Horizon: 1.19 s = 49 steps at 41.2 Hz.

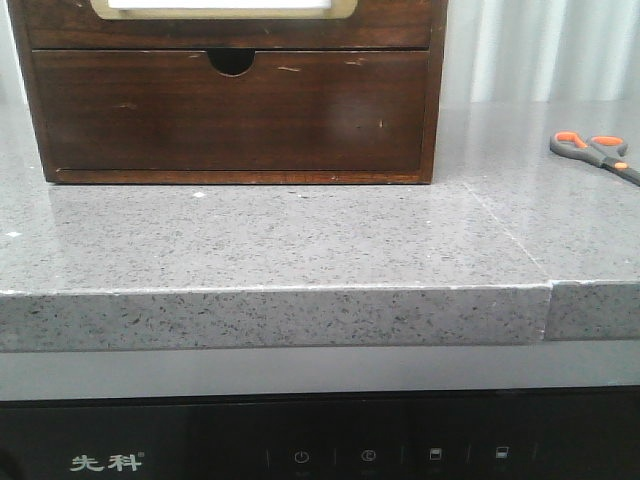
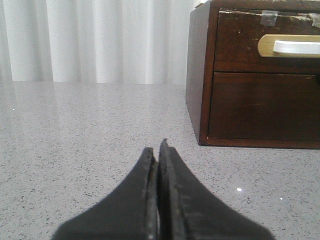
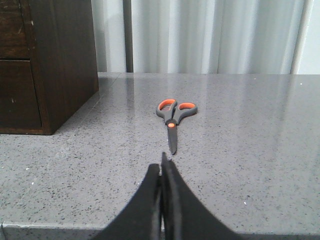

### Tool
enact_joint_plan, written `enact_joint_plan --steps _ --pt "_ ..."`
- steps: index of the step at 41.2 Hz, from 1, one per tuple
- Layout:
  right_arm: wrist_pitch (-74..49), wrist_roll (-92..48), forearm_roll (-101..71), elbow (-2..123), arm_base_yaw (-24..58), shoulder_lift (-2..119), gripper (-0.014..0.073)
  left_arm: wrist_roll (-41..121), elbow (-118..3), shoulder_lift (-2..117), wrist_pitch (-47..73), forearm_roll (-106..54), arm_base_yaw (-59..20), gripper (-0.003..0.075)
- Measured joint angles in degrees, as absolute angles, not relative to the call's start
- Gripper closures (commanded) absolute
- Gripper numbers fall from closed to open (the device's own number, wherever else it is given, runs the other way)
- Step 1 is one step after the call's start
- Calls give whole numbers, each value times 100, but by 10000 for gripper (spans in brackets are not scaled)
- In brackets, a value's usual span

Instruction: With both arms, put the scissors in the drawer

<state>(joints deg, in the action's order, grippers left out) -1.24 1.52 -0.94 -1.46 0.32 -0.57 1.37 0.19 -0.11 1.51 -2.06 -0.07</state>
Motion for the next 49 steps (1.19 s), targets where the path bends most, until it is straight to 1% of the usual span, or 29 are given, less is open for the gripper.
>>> enact_joint_plan --steps 23,30,37,42,49 --pt "-112 152 -94 -146 32 -57 660 137 19 -11 151 -206 -7 741" --pt "71 152 -94 -146 32 -57 660 137 19 -11 151 -206 -7 741" --pt "-131 152 -94 24 32 -57 660 137 -3 -11 -168 -206 -7 741" --pt "-614 152 0 645 32 -57 660 137 -416 -11 0 -206 -7 741" --pt "-1403 152 225 1723 32 -57 660 137 -1665 22 646 -206 -7 741"
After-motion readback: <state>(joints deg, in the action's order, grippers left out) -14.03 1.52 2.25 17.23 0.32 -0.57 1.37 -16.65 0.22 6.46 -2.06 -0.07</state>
